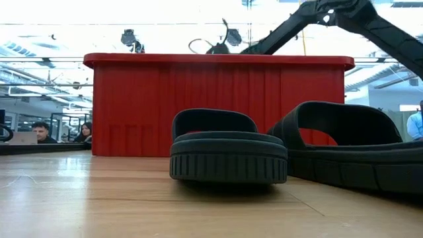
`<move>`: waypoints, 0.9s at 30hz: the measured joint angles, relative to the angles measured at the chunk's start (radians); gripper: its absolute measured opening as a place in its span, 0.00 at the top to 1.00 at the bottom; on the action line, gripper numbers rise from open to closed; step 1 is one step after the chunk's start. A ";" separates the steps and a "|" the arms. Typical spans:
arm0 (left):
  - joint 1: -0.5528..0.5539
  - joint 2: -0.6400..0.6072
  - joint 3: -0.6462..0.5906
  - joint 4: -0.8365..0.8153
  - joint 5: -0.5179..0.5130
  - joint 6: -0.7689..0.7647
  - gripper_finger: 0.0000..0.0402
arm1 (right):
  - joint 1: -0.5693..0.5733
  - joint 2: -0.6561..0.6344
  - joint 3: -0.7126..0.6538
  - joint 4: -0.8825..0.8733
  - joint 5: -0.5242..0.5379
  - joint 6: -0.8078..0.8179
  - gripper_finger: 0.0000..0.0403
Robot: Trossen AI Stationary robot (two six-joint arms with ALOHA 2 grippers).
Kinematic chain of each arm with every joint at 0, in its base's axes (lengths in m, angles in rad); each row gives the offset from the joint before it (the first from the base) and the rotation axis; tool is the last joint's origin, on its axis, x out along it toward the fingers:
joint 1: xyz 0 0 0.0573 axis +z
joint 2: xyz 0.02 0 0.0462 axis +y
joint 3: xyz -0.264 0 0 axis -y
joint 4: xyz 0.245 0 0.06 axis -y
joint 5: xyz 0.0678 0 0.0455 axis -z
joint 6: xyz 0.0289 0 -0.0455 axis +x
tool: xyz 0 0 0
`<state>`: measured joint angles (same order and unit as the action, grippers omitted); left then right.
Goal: Pick and place slides into bin
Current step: Put the black slide into the red bin
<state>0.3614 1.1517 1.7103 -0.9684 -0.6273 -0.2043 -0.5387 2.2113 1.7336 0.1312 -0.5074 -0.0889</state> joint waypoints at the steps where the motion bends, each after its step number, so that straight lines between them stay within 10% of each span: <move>1: 0.000 0.000 0.000 0.000 0.000 0.000 0.81 | -0.004 -0.022 0.000 -0.024 0.004 -0.033 0.99; 18: 0.000 0.000 0.000 0.000 0.000 -0.024 0.81 | -0.028 -0.292 0.000 -0.534 -0.260 -0.780 1.00; 27: 0.000 0.000 0.000 0.000 0.000 -0.055 0.81 | -0.066 -0.319 0.000 -0.841 -0.192 -1.115 1.00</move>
<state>0.3614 1.1518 1.7103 -0.9680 -0.6276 -0.2594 -0.6051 1.8928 1.7336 -0.7099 -0.6997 -1.2042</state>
